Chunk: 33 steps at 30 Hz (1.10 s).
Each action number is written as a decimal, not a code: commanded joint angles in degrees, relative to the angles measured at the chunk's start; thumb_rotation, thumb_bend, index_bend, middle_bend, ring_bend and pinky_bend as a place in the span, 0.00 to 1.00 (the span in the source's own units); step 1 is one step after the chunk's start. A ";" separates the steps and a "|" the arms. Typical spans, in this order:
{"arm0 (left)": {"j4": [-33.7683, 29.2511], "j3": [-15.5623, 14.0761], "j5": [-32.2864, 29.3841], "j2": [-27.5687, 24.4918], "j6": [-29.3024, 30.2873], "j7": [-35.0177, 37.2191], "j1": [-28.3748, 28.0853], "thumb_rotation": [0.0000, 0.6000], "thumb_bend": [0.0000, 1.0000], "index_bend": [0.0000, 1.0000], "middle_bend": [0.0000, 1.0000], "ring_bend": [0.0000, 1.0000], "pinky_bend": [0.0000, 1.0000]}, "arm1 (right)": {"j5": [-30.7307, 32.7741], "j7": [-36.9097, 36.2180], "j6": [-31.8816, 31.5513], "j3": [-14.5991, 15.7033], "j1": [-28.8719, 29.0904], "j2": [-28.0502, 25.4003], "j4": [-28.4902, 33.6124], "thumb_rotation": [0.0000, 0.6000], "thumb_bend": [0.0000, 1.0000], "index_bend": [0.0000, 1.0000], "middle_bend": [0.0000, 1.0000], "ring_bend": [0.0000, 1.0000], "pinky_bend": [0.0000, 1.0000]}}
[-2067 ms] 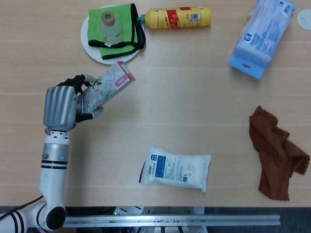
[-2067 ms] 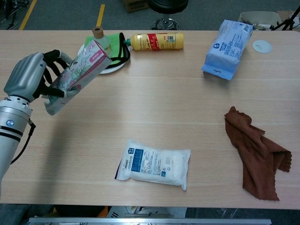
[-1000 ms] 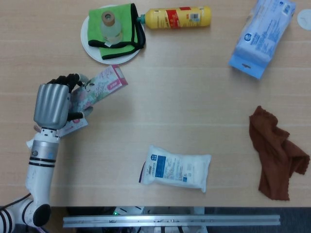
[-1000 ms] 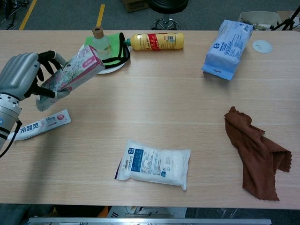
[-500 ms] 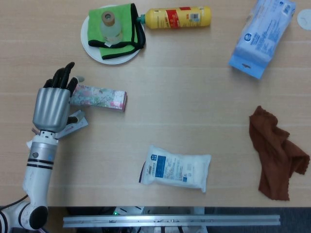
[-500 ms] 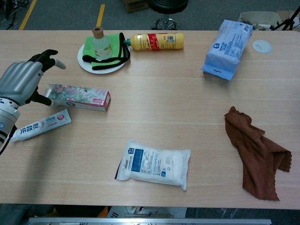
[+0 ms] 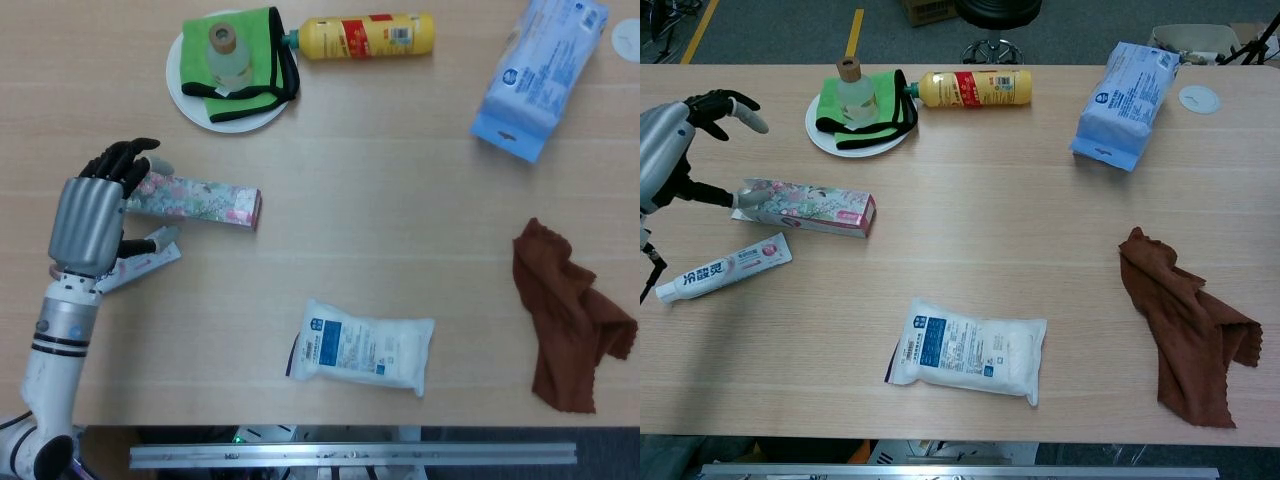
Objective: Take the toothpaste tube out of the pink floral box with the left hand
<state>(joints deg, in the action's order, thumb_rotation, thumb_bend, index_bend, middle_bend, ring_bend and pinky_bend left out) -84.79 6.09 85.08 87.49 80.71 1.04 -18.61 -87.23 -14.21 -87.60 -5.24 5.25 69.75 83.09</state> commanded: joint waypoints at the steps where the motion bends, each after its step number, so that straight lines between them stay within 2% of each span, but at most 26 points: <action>1: -1.05 -1.27 5.63 -5.77 5.23 6.35 1.94 1.00 0.00 0.39 0.26 0.23 0.35 | -1.57 1.04 -2.02 0.46 -0.84 -0.42 1.00 1.00 0.31 0.43 0.40 0.28 0.40; 13: -3.31 -5.91 8.24 -15.16 6.60 1.39 5.77 1.00 0.00 0.40 0.28 0.23 0.36 | -6.02 8.68 -6.61 2.83 -3.41 -2.24 5.55 1.00 0.31 0.43 0.40 0.28 0.40; 16: -2.86 -6.96 8.09 -16.39 6.85 1.97 6.95 1.00 0.00 0.40 0.29 0.23 0.36 | -6.90 10.87 -8.49 3.60 -4.84 -2.54 6.93 1.00 0.31 0.43 0.40 0.28 0.40; 20: -1.25 -8.05 7.81 -17.15 8.53 6.54 9.11 1.00 0.00 0.40 0.31 0.24 0.36 | -8.24 13.65 -11.75 4.90 -7.45 -2.22 8.56 1.00 0.31 0.43 0.40 0.28 0.40; 26: 0.78 -7.85 7.65 -18.11 11.47 10.49 11.23 1.00 0.00 0.40 0.31 0.25 0.36 | -9.33 15.20 -14.36 5.57 -9.60 -1.99 10.38 1.00 0.31 0.43 0.40 0.28 0.40; 33: -0.34 -6.96 6.59 -19.13 11.66 9.72 11.98 1.00 0.00 0.40 0.31 0.25 0.36 | -8.58 15.50 -12.44 4.82 -8.93 -3.03 12.01 1.00 0.31 0.43 0.40 0.28 0.40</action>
<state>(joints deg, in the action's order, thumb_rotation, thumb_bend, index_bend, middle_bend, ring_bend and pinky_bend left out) -85.00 -0.99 91.79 68.47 92.42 10.88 -6.68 -95.86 1.15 -100.26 -0.28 -3.86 66.86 94.93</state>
